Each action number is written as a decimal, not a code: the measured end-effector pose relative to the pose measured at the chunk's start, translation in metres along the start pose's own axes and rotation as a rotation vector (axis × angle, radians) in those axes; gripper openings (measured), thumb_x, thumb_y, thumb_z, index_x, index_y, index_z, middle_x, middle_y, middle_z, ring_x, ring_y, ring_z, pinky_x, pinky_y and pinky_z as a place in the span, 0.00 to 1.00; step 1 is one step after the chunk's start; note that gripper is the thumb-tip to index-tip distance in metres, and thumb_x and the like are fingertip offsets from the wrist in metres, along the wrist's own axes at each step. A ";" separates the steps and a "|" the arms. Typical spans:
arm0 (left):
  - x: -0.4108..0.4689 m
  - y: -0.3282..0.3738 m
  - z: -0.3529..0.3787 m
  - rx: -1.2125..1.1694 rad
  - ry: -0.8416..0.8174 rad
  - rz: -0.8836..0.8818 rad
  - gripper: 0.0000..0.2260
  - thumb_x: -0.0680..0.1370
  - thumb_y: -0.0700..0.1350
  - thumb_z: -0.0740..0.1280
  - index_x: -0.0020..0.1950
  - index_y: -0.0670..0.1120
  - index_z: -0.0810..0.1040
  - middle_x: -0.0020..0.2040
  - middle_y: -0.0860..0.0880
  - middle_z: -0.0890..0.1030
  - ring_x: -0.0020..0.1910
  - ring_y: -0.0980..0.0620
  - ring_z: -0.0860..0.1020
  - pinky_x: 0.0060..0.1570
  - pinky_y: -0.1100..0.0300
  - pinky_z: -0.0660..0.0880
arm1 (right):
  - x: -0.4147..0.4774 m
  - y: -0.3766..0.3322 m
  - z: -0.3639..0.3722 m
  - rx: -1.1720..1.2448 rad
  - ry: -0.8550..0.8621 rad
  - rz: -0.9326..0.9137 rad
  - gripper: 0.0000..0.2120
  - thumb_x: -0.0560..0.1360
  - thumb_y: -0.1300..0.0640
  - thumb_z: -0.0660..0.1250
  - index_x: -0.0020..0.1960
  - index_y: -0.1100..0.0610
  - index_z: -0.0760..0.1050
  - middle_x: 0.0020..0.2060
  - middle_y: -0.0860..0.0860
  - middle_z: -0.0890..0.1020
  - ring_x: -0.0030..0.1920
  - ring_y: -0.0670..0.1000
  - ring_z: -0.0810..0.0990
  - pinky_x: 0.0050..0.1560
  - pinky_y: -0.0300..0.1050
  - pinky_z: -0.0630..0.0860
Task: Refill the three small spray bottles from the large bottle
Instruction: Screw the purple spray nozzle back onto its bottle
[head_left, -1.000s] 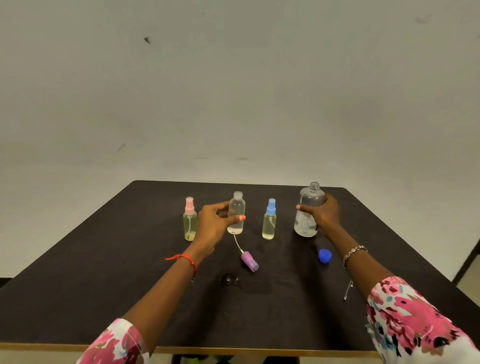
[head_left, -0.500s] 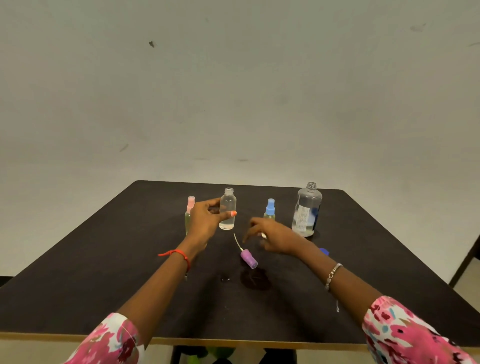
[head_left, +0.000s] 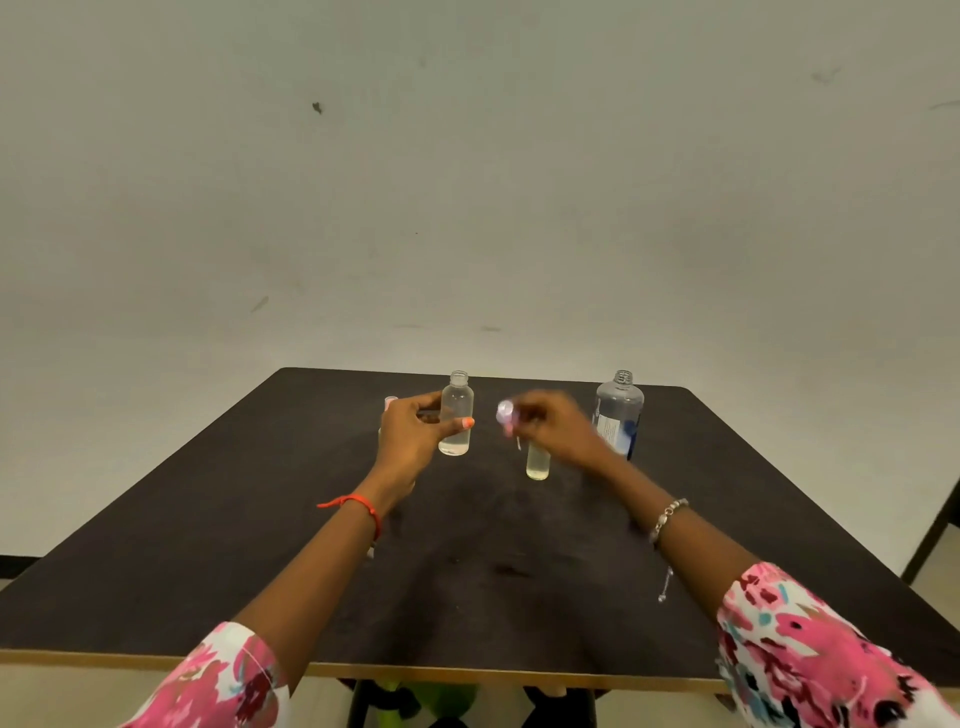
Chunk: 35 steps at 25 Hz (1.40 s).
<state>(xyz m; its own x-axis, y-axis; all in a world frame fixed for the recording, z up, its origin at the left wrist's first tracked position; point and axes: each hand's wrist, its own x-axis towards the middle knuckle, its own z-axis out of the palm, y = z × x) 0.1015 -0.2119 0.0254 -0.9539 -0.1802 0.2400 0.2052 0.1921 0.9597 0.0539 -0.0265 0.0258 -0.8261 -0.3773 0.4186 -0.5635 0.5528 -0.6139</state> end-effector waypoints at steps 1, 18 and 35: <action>0.000 0.001 0.001 0.001 -0.001 -0.001 0.22 0.67 0.38 0.75 0.60 0.41 0.77 0.54 0.42 0.82 0.53 0.46 0.80 0.59 0.47 0.75 | 0.007 -0.012 -0.013 0.123 0.120 0.017 0.07 0.74 0.61 0.67 0.50 0.61 0.79 0.40 0.57 0.81 0.33 0.40 0.78 0.37 0.30 0.74; -0.012 0.023 0.012 0.035 -0.038 0.003 0.24 0.69 0.40 0.72 0.64 0.41 0.74 0.62 0.42 0.78 0.61 0.43 0.76 0.63 0.49 0.73 | 0.032 -0.097 -0.053 0.032 0.167 -0.160 0.12 0.74 0.57 0.67 0.54 0.63 0.77 0.37 0.51 0.78 0.33 0.44 0.76 0.31 0.25 0.70; -0.012 0.031 0.005 -0.004 -0.031 0.039 0.22 0.70 0.40 0.72 0.62 0.40 0.75 0.59 0.41 0.79 0.59 0.44 0.77 0.60 0.51 0.74 | 0.030 -0.086 -0.022 0.082 0.089 0.083 0.18 0.70 0.48 0.71 0.50 0.61 0.78 0.38 0.53 0.81 0.32 0.47 0.76 0.34 0.35 0.73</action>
<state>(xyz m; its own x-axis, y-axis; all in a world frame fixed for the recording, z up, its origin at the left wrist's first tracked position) 0.1178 -0.1990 0.0516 -0.9514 -0.1428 0.2729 0.2433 0.1948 0.9502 0.0780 -0.0689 0.1063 -0.8686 -0.2634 0.4196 -0.4944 0.5158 -0.6997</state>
